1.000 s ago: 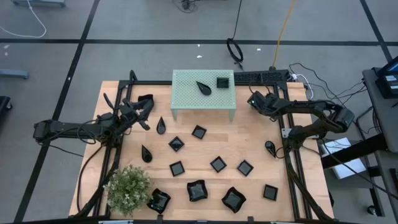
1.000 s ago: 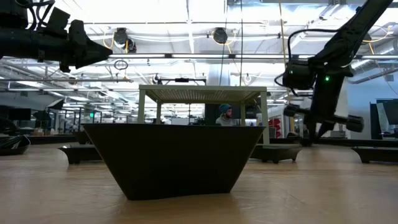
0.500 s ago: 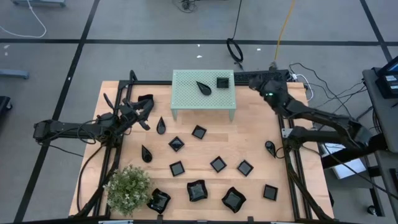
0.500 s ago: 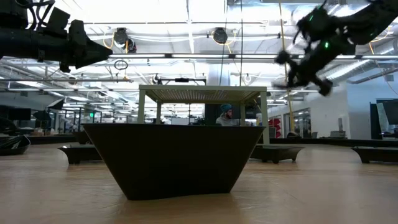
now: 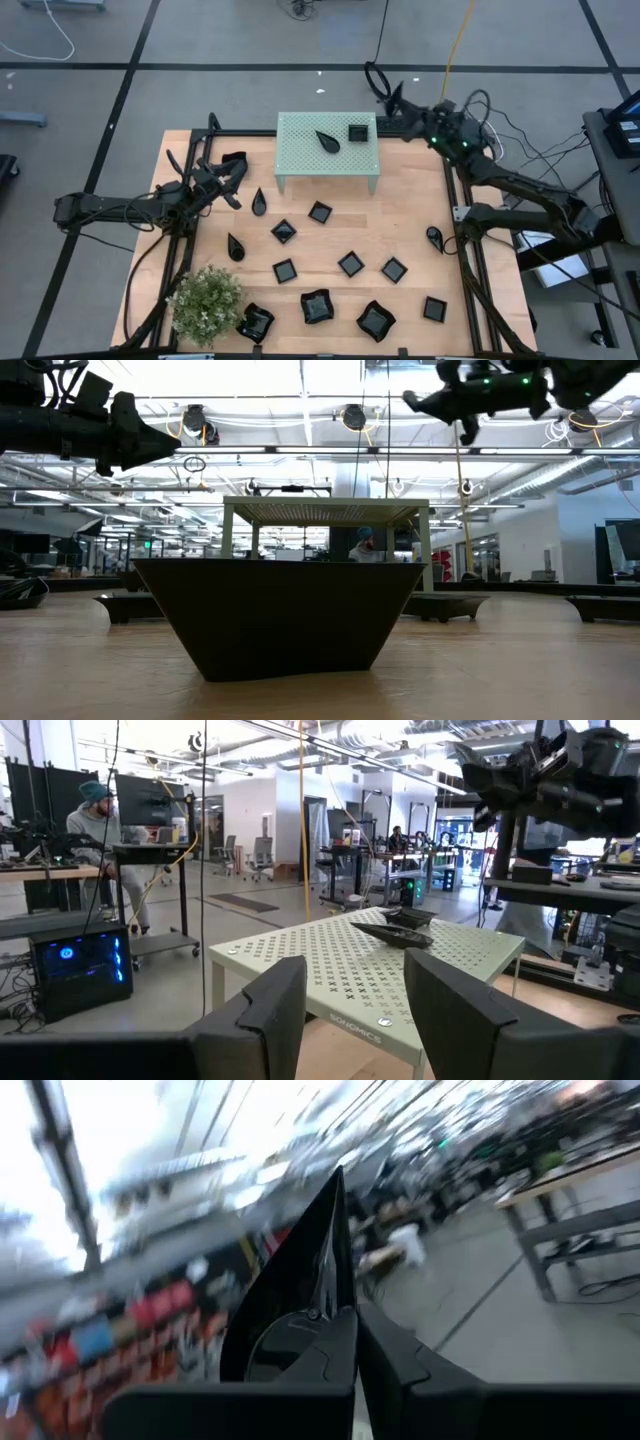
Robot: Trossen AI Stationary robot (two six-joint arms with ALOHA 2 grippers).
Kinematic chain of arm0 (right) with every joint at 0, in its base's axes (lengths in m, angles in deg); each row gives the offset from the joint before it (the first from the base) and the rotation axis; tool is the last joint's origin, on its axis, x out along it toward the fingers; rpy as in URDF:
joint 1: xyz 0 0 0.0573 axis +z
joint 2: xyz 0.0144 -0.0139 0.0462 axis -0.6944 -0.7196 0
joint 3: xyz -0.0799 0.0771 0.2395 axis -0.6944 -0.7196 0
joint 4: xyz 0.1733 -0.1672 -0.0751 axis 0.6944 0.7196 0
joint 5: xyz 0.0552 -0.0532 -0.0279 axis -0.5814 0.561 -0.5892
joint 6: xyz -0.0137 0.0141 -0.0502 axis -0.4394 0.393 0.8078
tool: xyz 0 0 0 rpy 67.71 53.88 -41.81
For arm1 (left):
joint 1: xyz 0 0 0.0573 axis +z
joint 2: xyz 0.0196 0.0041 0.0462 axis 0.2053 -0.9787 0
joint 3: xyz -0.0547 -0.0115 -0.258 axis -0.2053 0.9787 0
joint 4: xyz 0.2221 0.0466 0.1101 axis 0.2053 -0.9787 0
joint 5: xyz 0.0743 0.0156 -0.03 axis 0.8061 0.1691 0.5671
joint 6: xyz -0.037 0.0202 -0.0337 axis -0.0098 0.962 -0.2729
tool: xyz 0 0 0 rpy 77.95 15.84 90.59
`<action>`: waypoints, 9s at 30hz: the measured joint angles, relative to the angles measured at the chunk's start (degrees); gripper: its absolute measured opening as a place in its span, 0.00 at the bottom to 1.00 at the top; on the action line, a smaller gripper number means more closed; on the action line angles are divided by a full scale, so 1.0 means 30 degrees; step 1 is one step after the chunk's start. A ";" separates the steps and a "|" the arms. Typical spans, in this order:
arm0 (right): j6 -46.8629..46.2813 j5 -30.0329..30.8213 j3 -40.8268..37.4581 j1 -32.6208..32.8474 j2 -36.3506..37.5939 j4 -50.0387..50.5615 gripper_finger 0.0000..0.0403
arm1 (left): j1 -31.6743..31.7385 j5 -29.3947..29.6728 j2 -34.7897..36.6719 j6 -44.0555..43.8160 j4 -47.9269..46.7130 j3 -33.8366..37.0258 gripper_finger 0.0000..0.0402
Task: Pick & Place Mini shaped plates
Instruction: Stack the black drop-shaped plate on the shelf, then stack the black square plate on the shelf, then stack the black drop-shaped plate on the shelf
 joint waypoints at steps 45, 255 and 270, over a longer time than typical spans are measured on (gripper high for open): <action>1.4121 -0.4905 1.0178 0.2259 -1.2622 1.1329 0.00 | 0.0002 -0.0007 0.0007 0.0001 -0.0001 0.0007 0.43; 0.0222 -0.3021 0.8684 -0.0641 -0.8768 1.6902 0.02 | -0.0001 -0.0002 0.0001 0.0001 -0.0008 0.0007 0.43; 0.0575 -0.3019 0.8670 -0.0641 -0.8768 1.6640 0.15 | 0.0000 0.0000 0.0003 -0.0003 -0.0008 0.0007 0.43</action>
